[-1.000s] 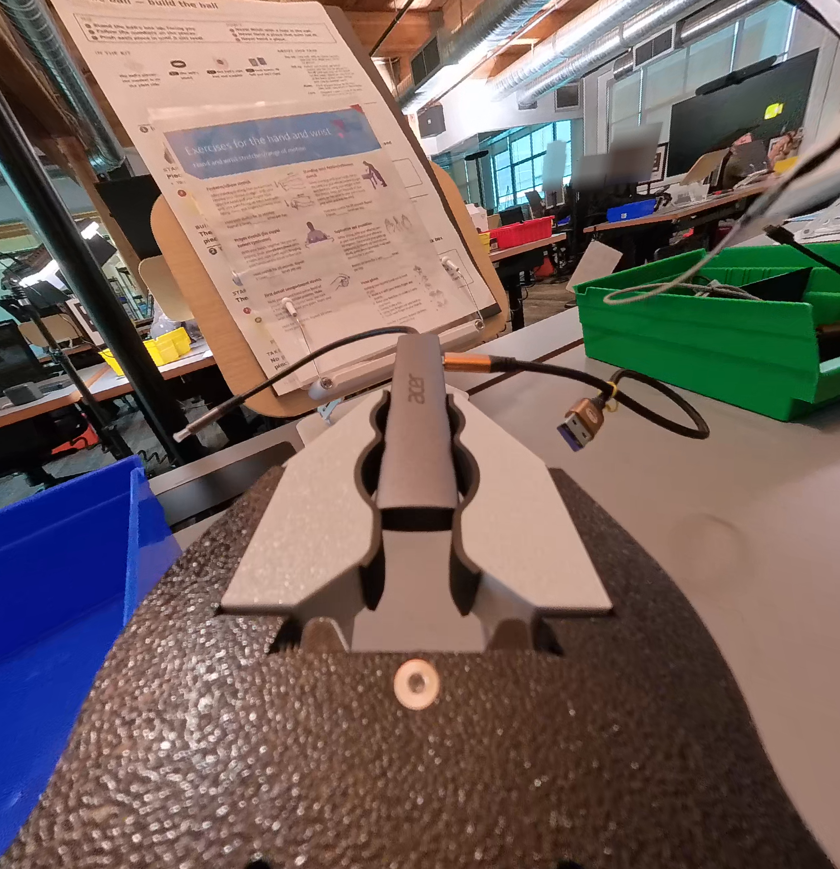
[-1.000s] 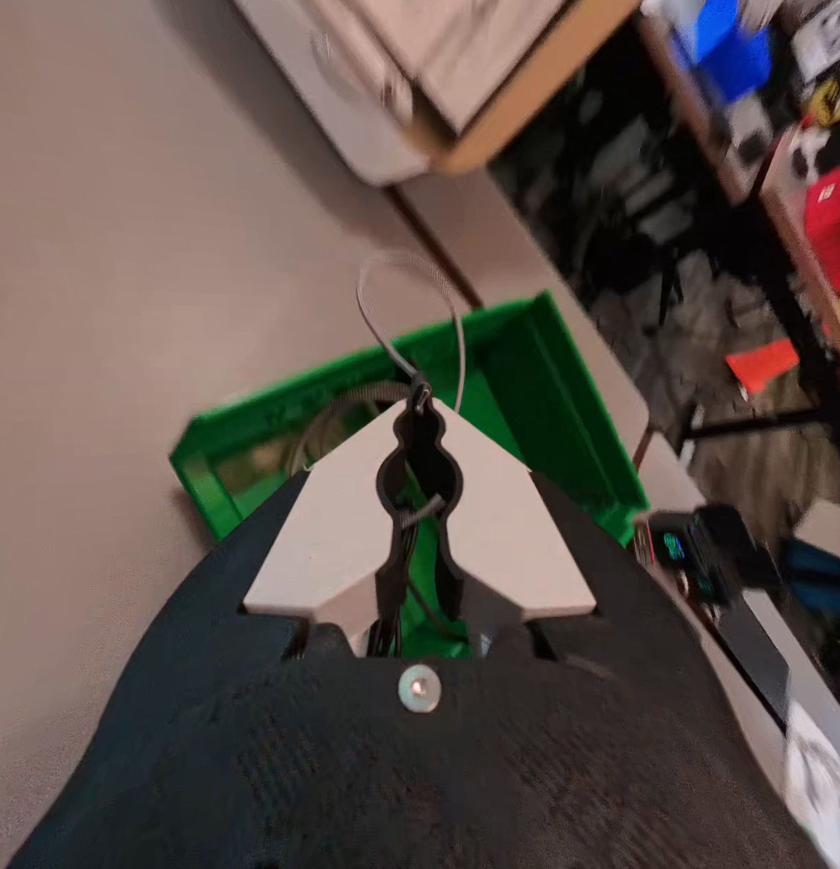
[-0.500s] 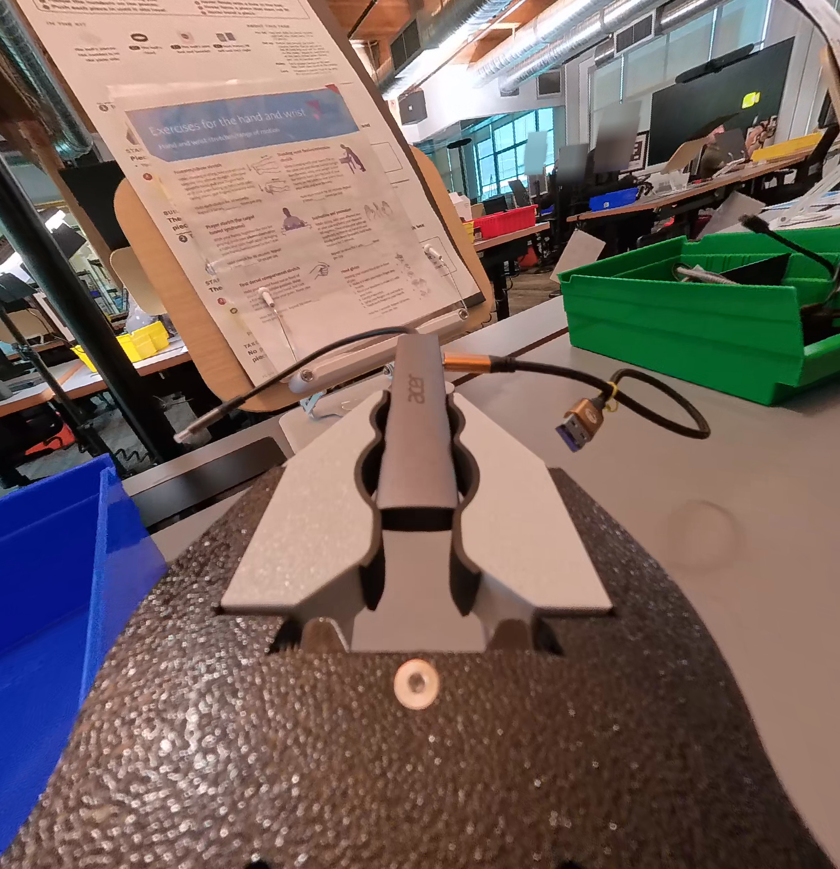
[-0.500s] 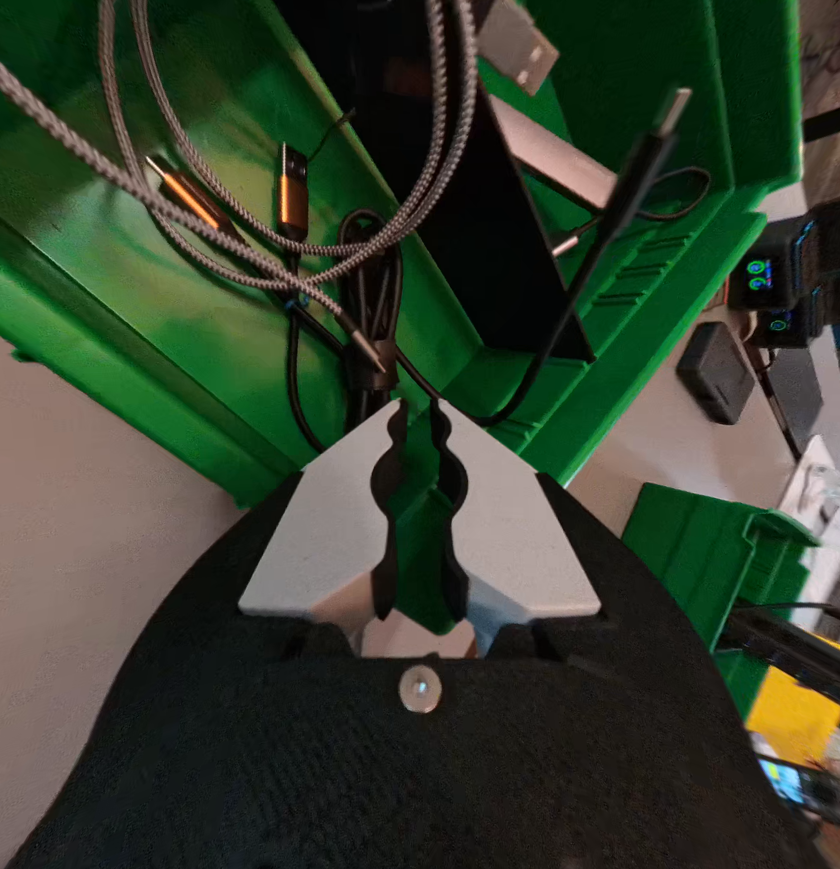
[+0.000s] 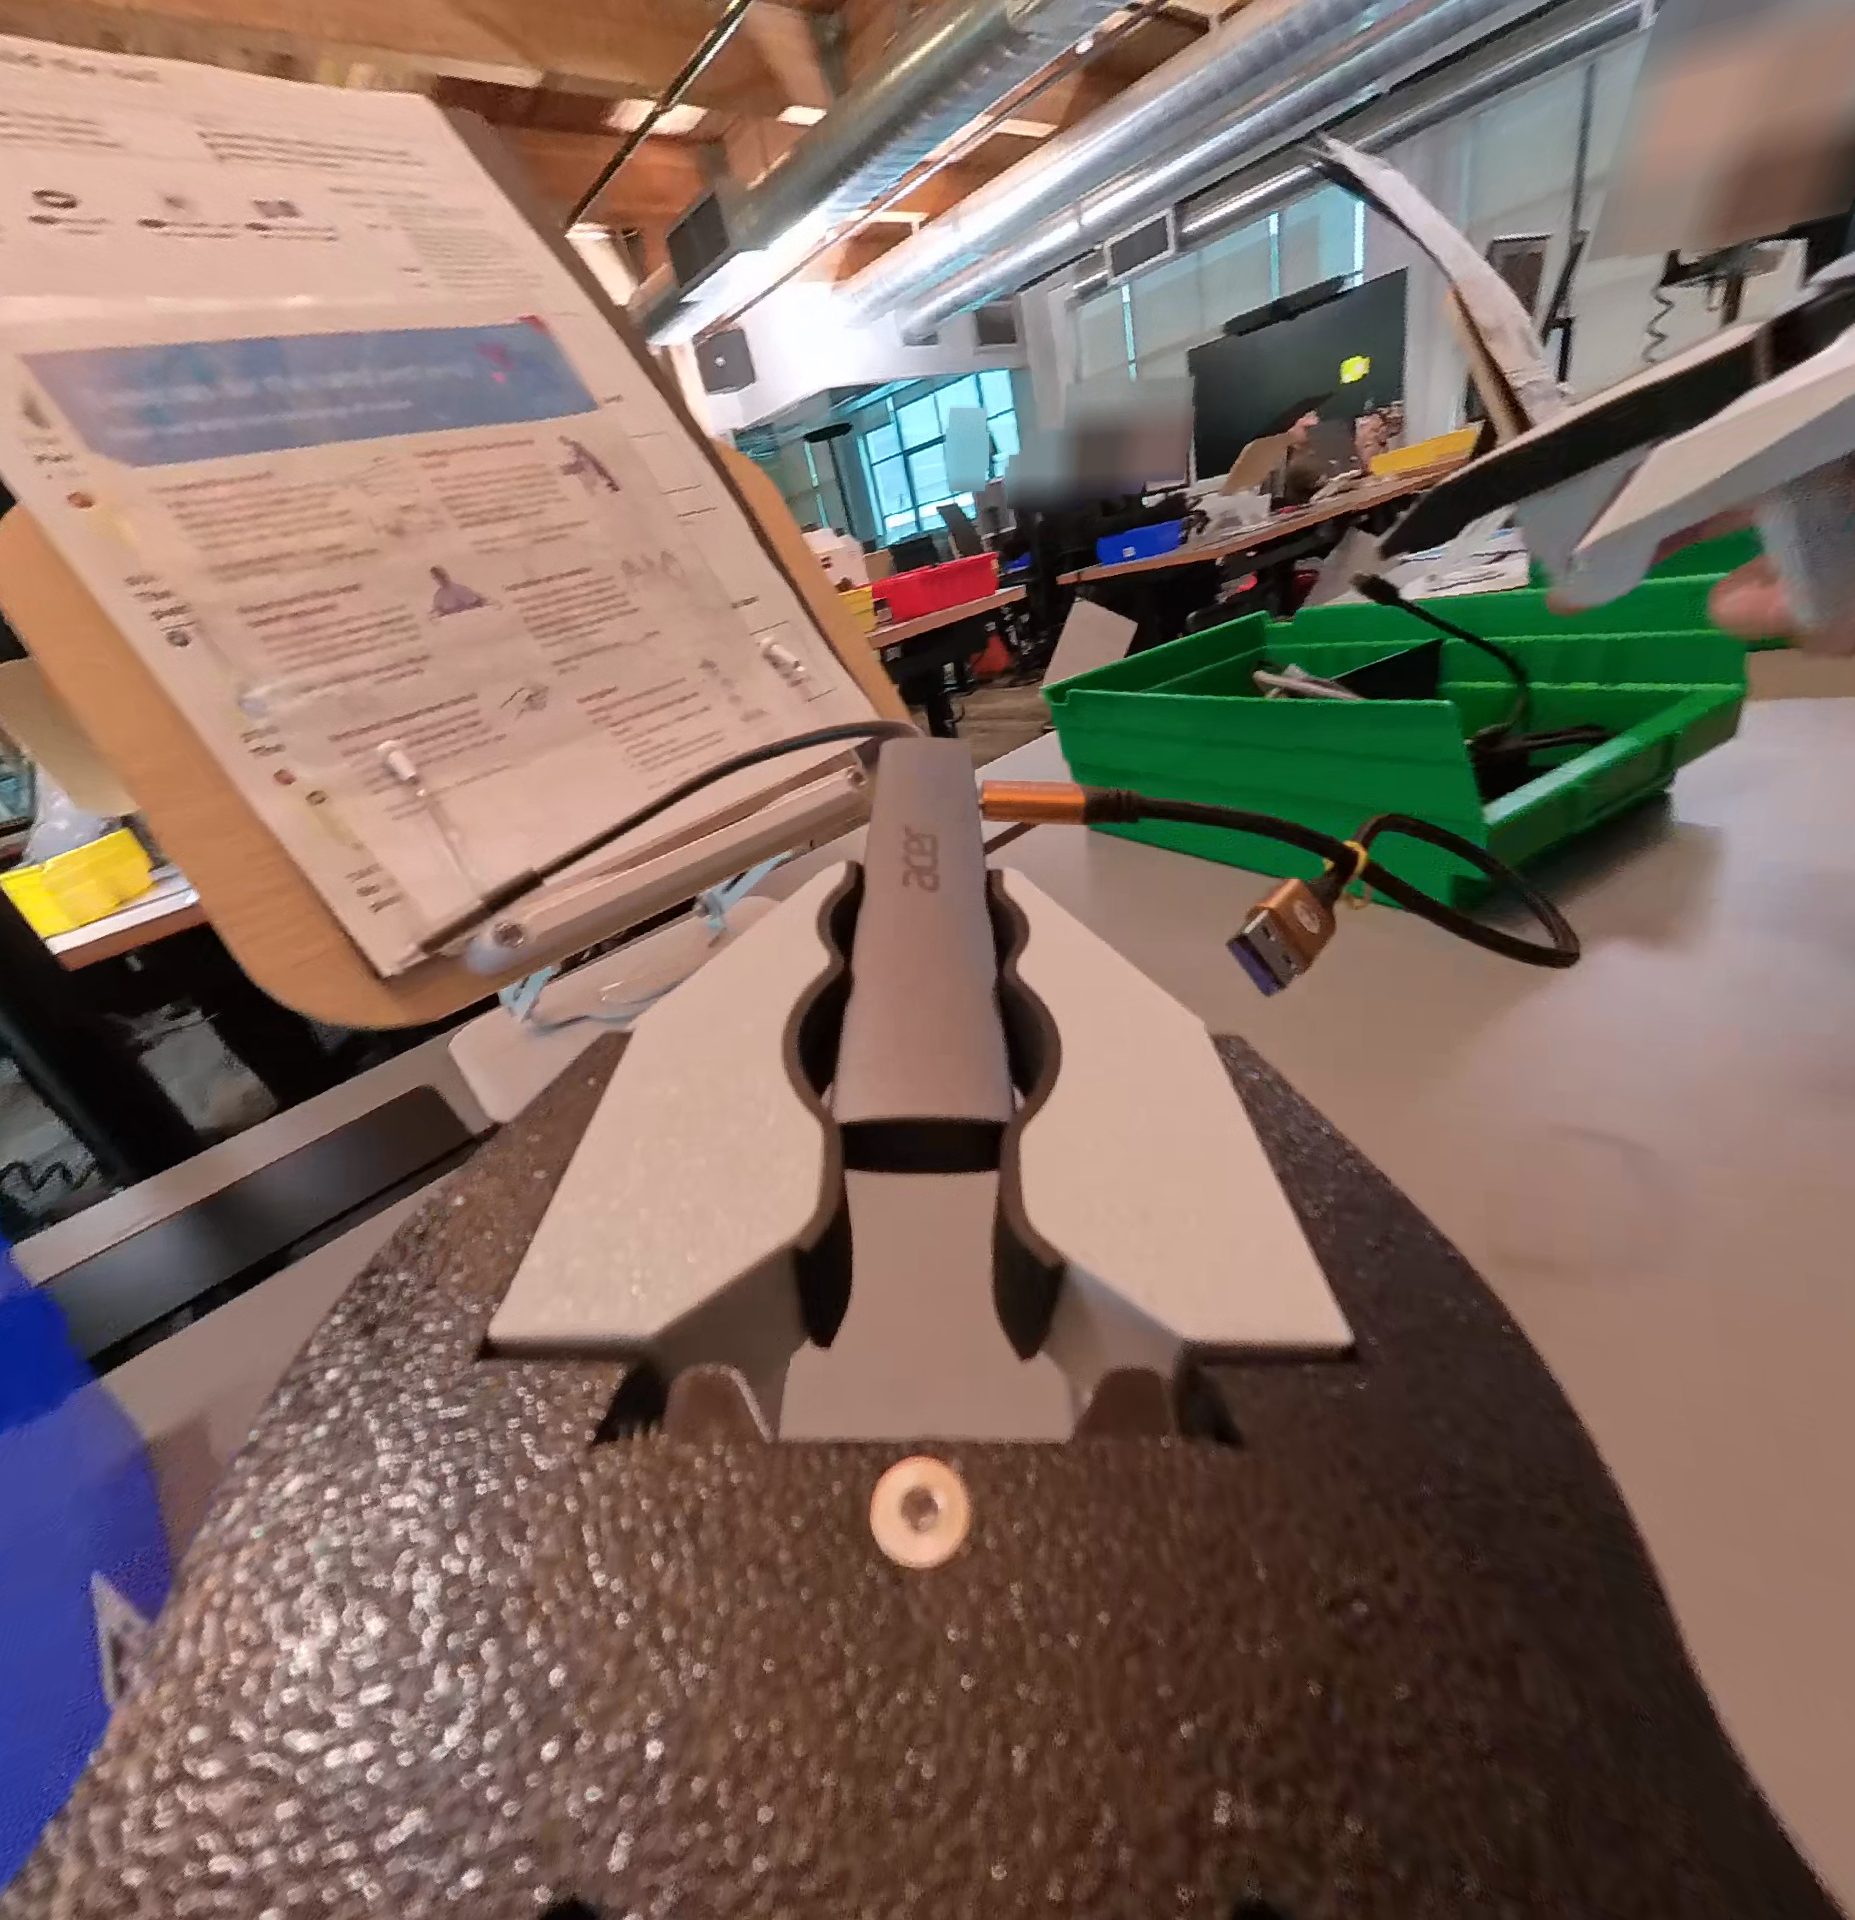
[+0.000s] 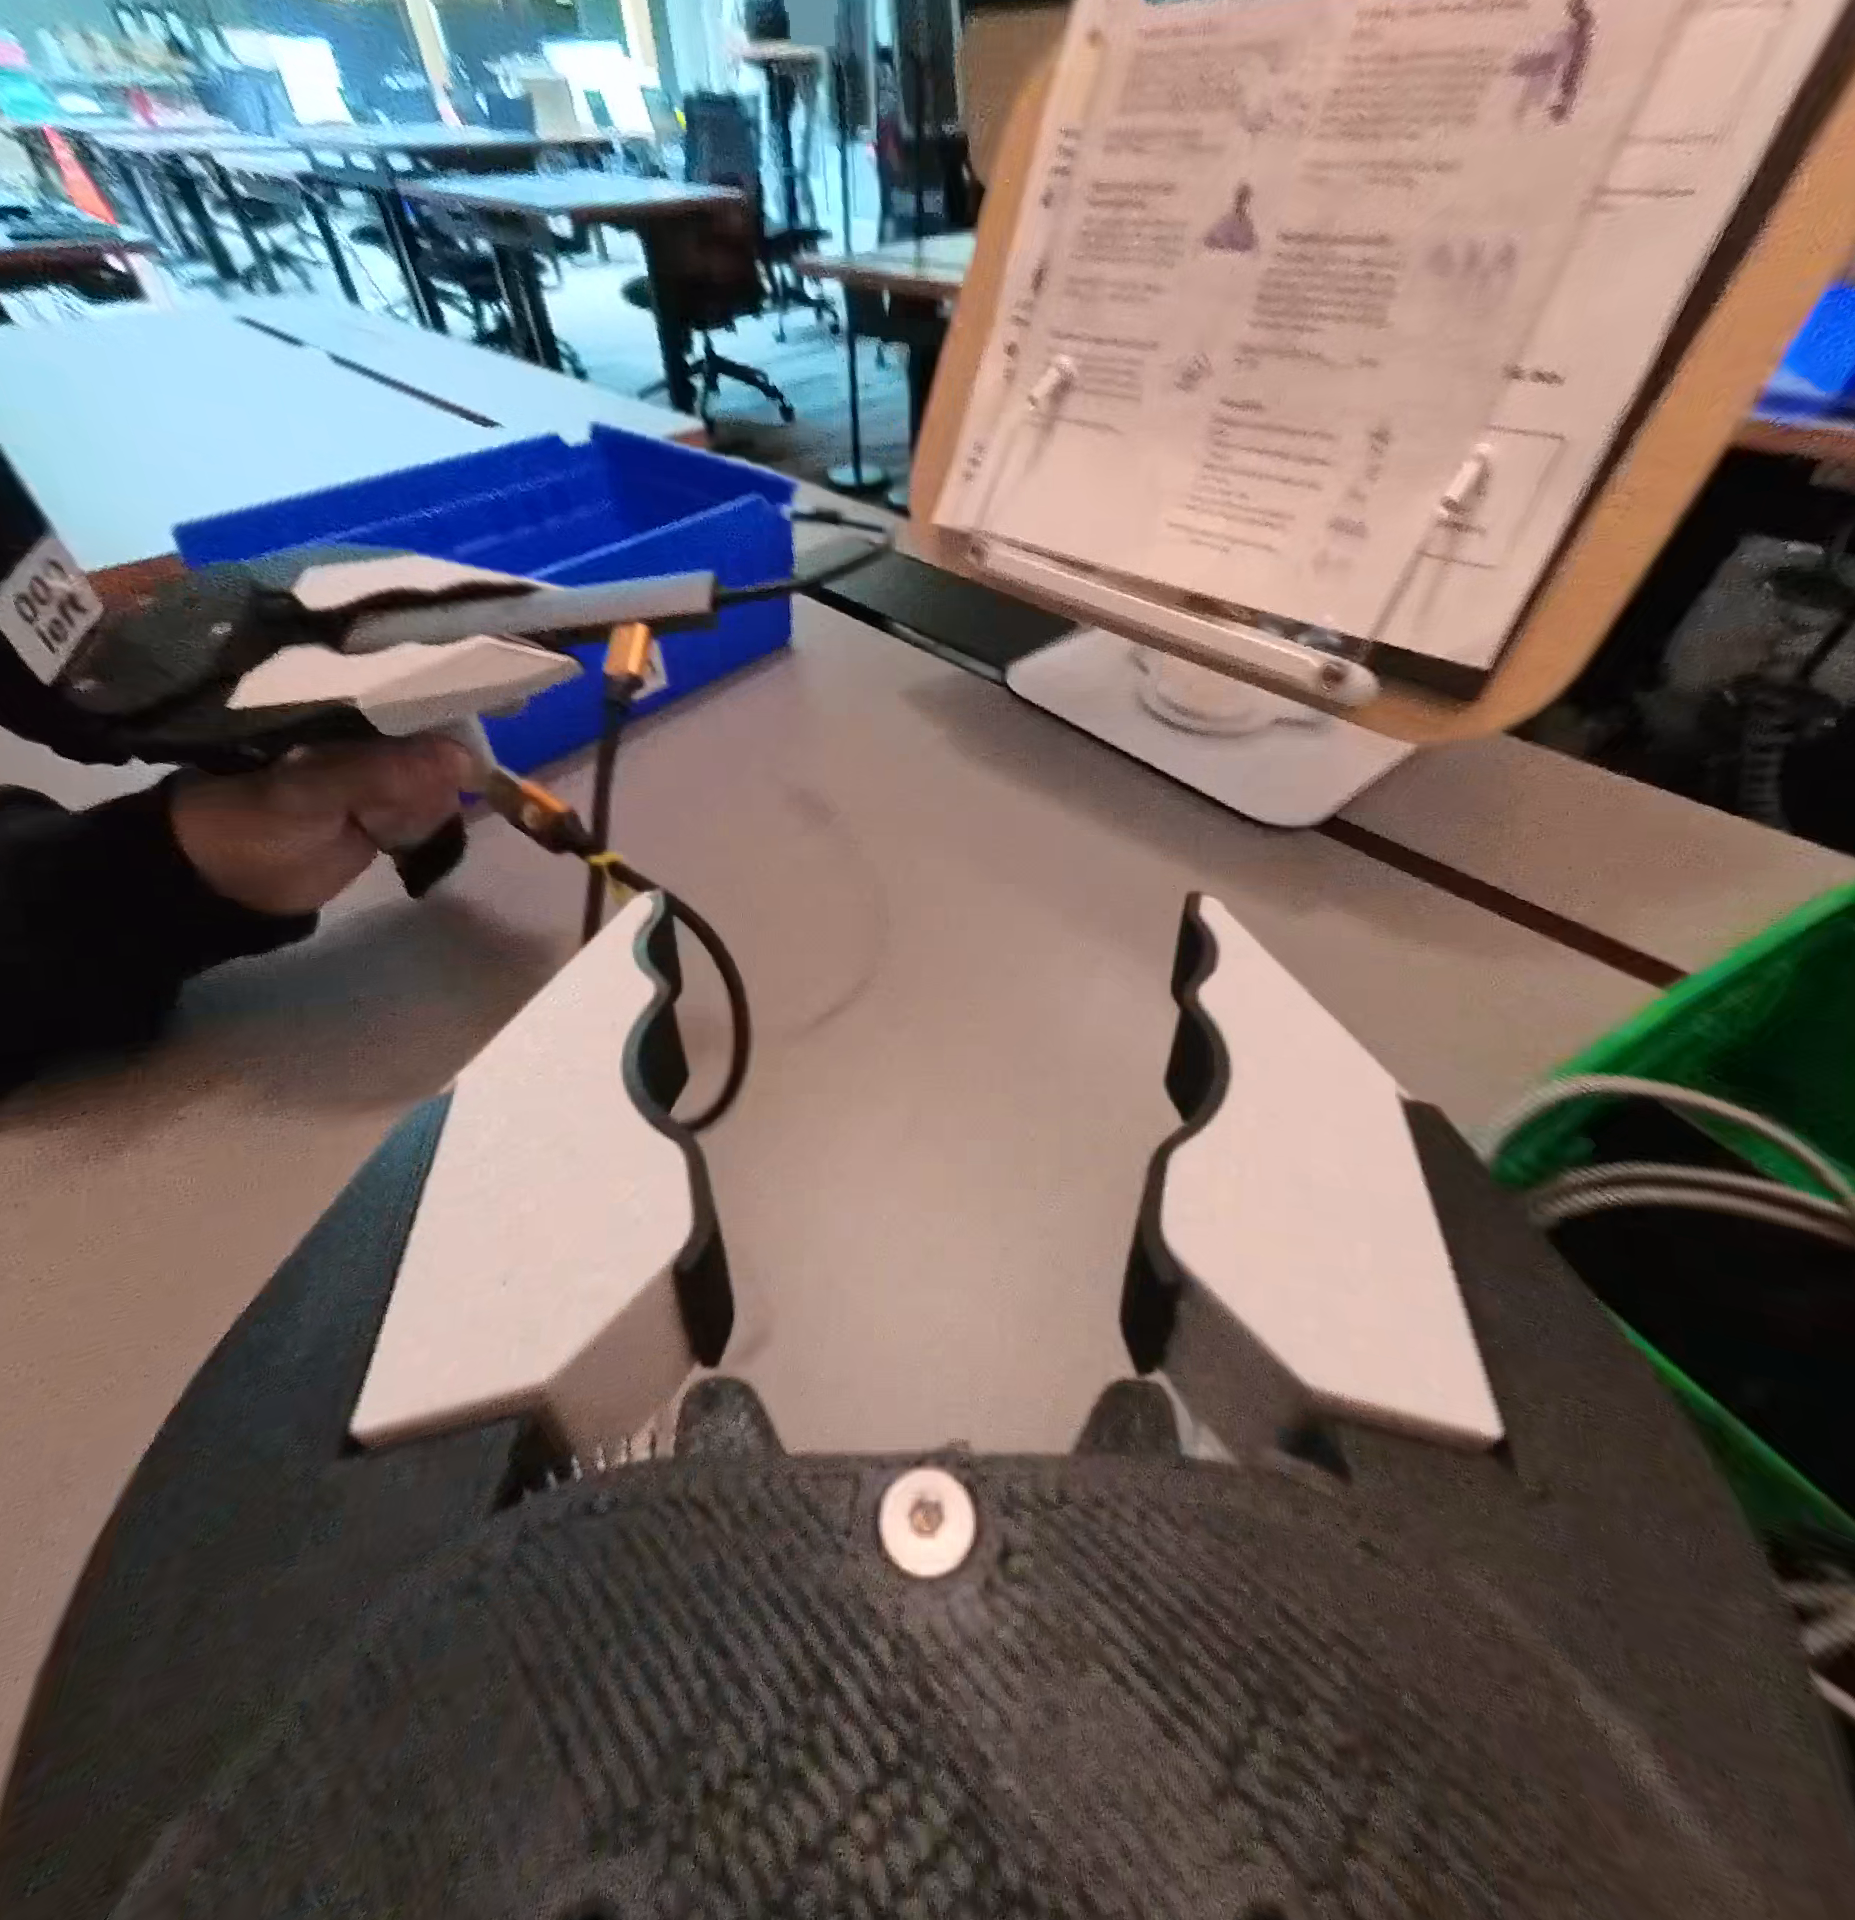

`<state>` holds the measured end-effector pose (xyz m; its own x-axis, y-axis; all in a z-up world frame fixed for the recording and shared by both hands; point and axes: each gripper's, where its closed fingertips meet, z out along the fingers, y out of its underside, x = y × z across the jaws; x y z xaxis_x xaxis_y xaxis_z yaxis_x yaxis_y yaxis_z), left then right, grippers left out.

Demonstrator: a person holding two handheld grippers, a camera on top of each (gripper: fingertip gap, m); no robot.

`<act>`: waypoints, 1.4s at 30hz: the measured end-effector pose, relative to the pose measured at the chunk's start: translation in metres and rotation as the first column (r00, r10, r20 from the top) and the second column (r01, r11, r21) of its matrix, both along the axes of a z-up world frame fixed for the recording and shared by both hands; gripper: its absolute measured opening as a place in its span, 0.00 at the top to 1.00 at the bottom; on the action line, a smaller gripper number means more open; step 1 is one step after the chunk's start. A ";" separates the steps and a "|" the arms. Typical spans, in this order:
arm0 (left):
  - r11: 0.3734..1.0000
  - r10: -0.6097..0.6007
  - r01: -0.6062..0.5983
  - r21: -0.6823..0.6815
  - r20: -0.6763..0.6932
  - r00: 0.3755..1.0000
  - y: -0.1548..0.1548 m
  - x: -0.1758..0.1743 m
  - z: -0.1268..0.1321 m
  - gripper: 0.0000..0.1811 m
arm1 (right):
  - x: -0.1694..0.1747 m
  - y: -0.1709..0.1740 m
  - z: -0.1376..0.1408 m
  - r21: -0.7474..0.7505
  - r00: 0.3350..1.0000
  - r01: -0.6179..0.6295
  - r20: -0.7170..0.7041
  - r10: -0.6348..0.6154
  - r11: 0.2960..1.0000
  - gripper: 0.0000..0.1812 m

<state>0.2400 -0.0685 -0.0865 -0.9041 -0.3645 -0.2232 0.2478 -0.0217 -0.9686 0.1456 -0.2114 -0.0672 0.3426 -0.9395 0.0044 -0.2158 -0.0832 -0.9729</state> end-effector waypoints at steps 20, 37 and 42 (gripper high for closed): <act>0.999 0.007 -0.004 0.035 -0.076 0.997 -0.011 -0.006 -0.012 0.88 | 0.077 0.108 -0.026 -0.087 0.931 -0.036 0.360 0.065 0.996 0.89; 0.999 -0.019 0.023 0.023 -0.161 0.987 -0.021 -0.011 -0.021 0.88 | 0.083 0.105 -0.033 -0.028 0.914 0.031 0.405 -0.017 0.999 0.94; 0.999 0.010 -0.005 0.038 -0.139 0.990 -0.021 -0.010 -0.020 0.88 | 0.081 0.104 -0.033 -0.024 0.931 0.030 0.363 -0.020 0.999 0.94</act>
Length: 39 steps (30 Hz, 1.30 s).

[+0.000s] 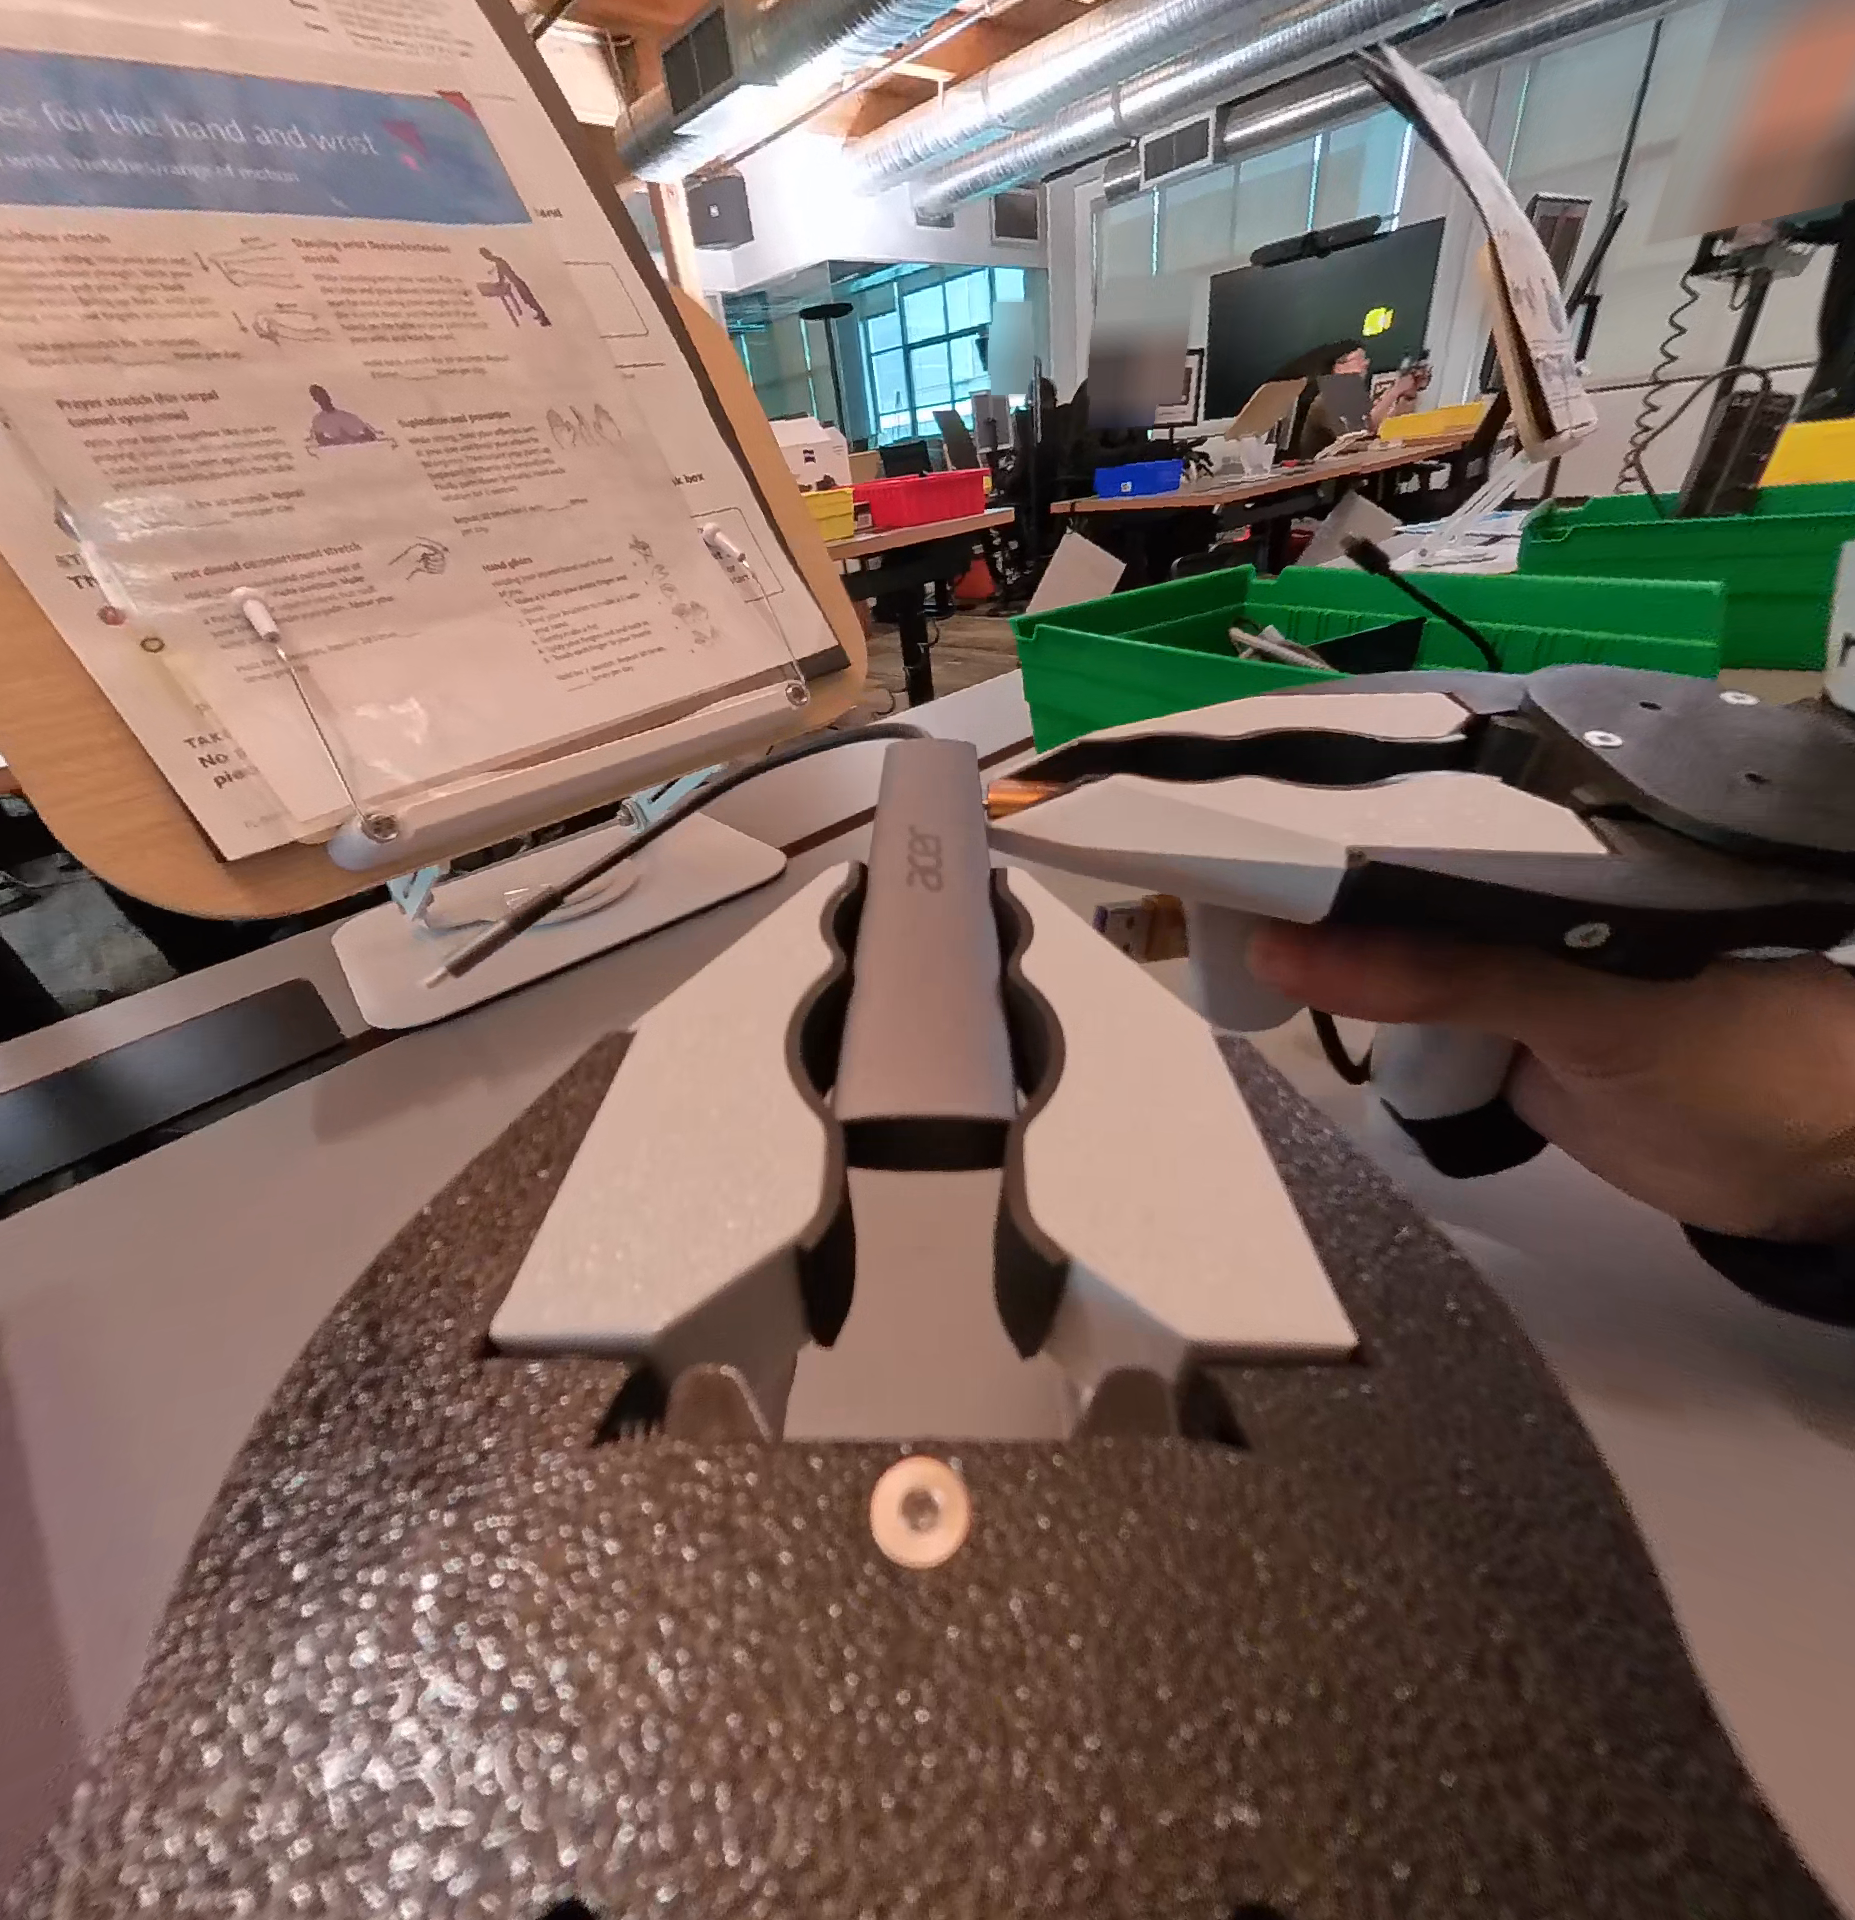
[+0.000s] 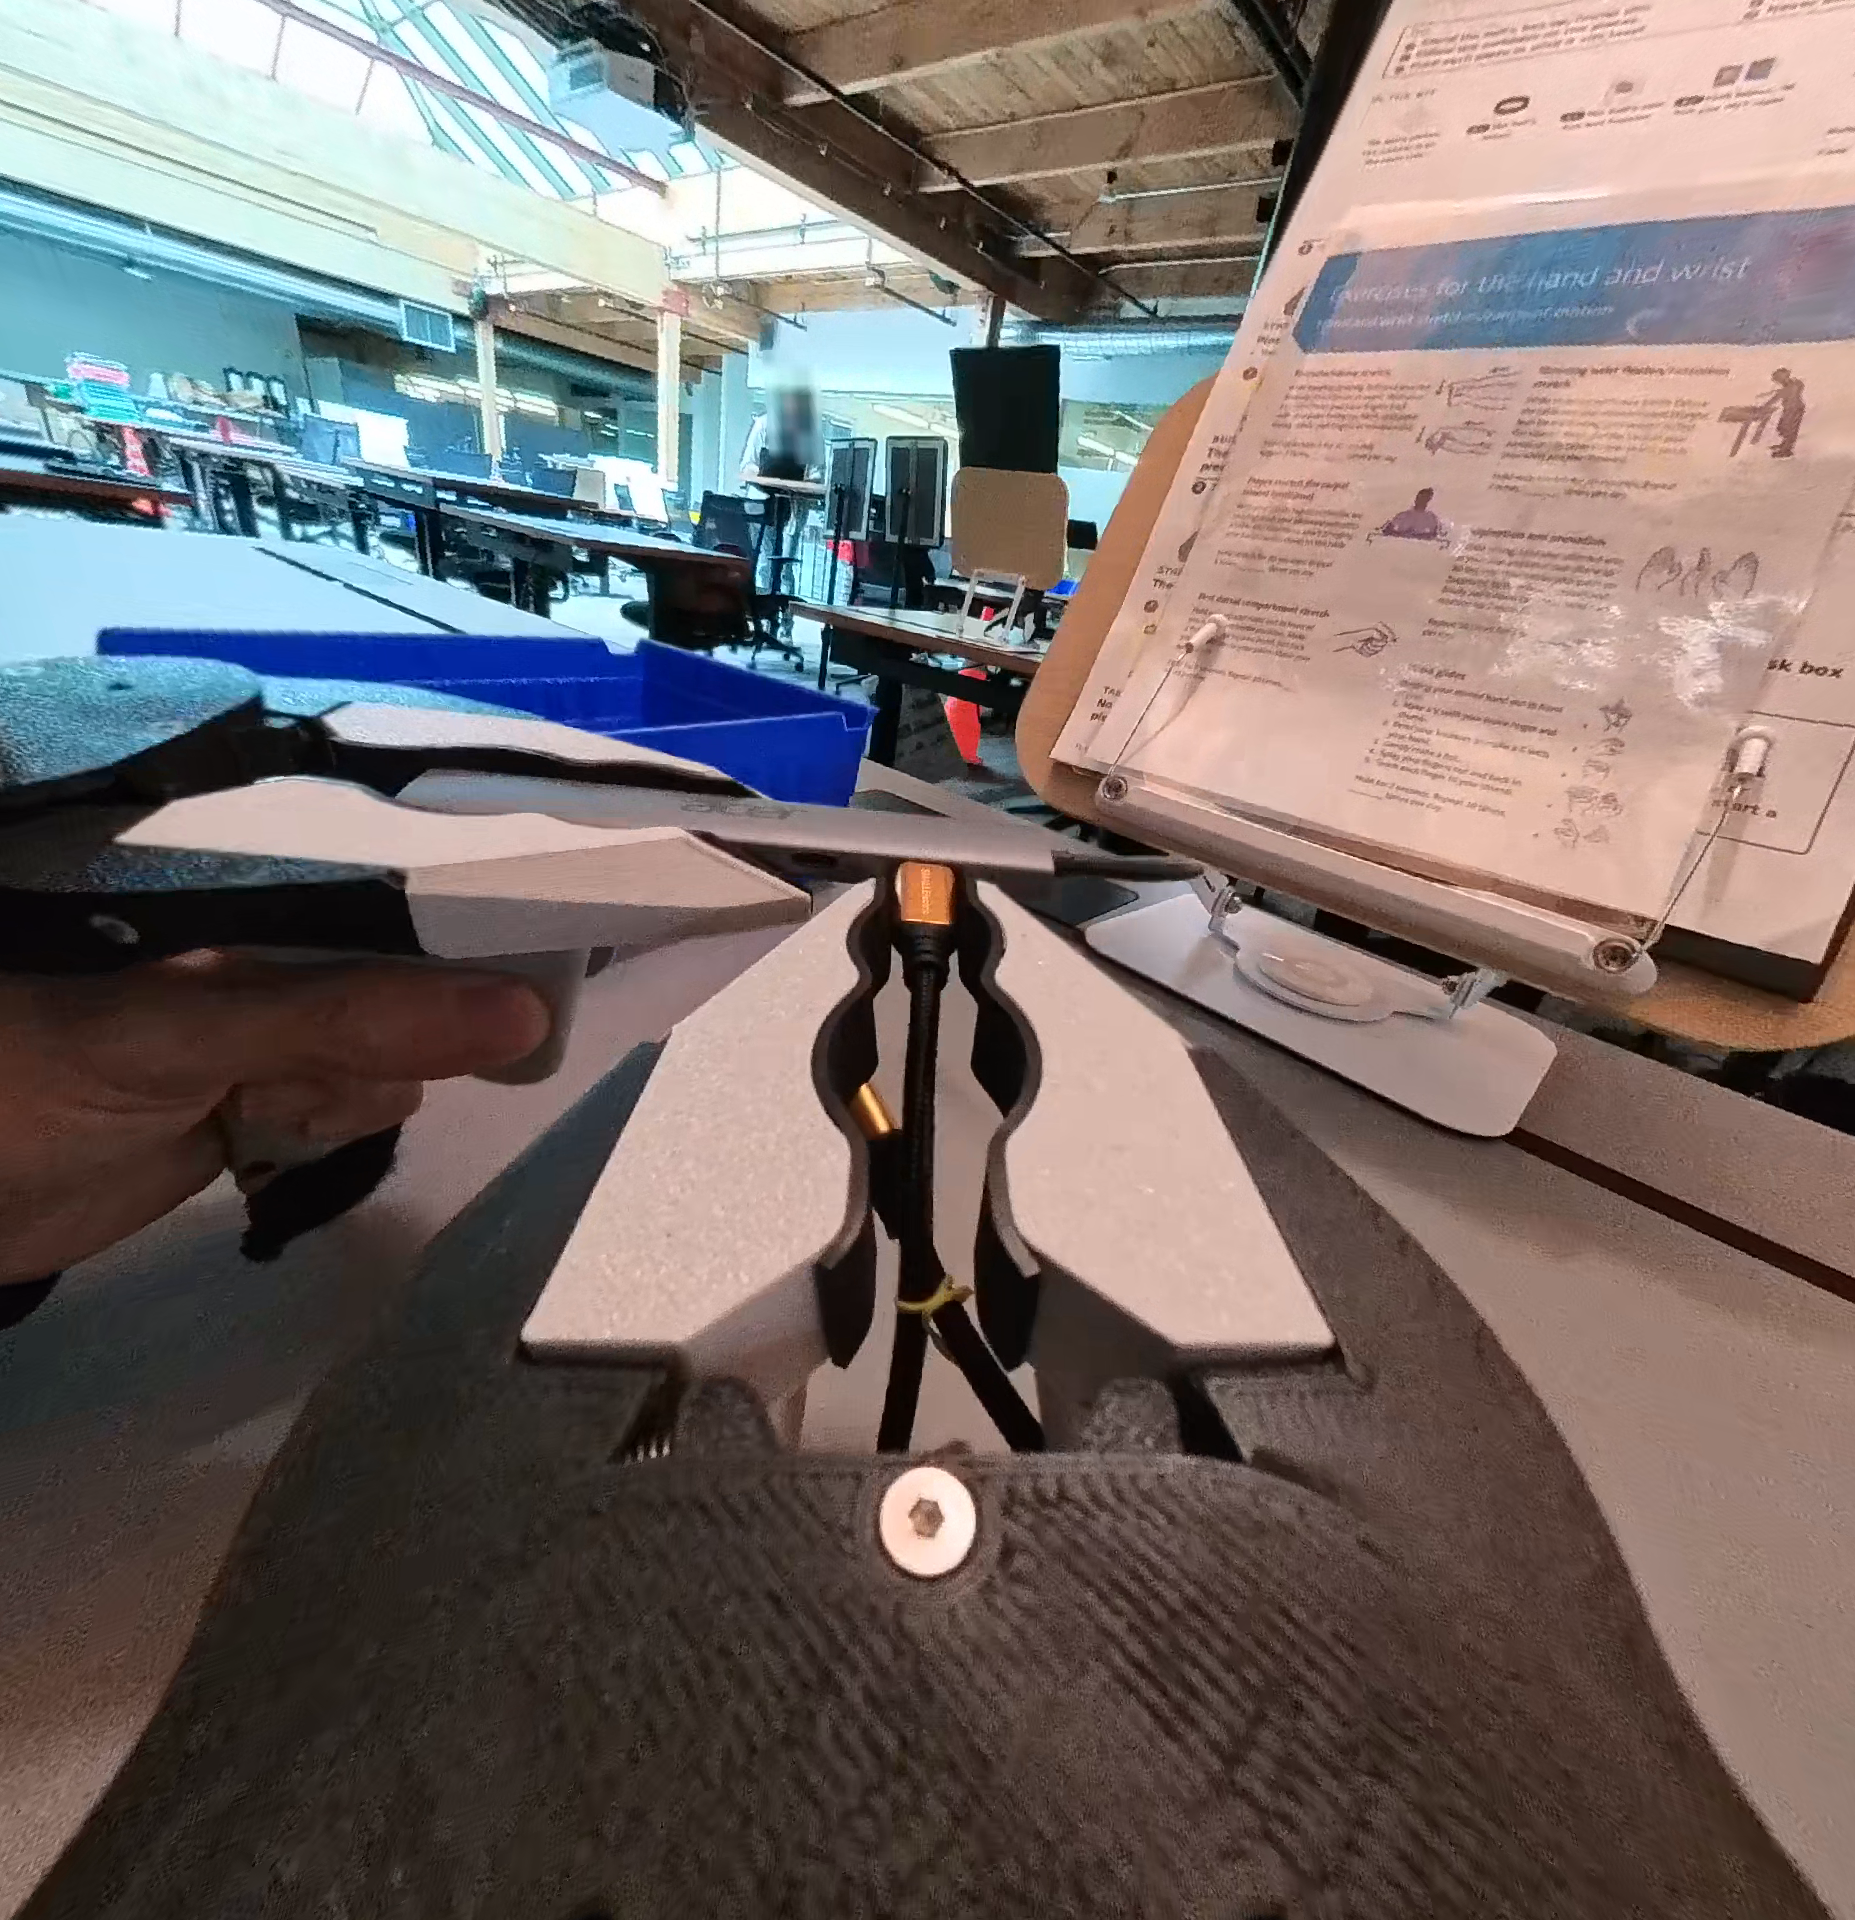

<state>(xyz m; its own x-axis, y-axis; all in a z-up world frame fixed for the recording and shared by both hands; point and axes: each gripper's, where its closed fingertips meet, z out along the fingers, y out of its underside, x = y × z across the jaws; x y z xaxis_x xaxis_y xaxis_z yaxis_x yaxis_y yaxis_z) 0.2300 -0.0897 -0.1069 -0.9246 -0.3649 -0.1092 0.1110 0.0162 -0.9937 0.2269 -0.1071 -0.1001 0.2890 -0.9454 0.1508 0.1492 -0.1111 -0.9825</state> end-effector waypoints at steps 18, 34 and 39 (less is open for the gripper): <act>0.962 0.235 -0.223 -0.159 0.065 0.970 0.062 0.048 0.053 0.88 | -0.037 -0.041 0.010 0.064 0.997 0.078 -0.010 -0.078 0.995 0.94; 0.993 0.071 -0.100 0.069 0.337 0.939 0.010 -0.008 0.024 0.88 | -0.093 -0.270 0.012 -0.422 0.918 0.222 -0.213 -0.334 0.879 0.91; 0.992 0.074 -0.102 0.078 0.303 0.950 0.011 -0.002 0.018 0.88 | -0.097 -0.292 0.006 -0.385 0.859 0.237 -0.346 -0.377 0.892 0.58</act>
<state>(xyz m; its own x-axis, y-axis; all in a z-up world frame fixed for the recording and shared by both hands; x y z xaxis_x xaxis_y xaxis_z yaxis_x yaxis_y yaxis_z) 0.2281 -0.0787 -0.0885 -0.8089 -0.4185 -0.4128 0.3971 0.1288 -0.9087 0.1303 -0.3989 -0.0938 0.0929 -0.9150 0.3925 -0.3444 -0.3994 -0.8496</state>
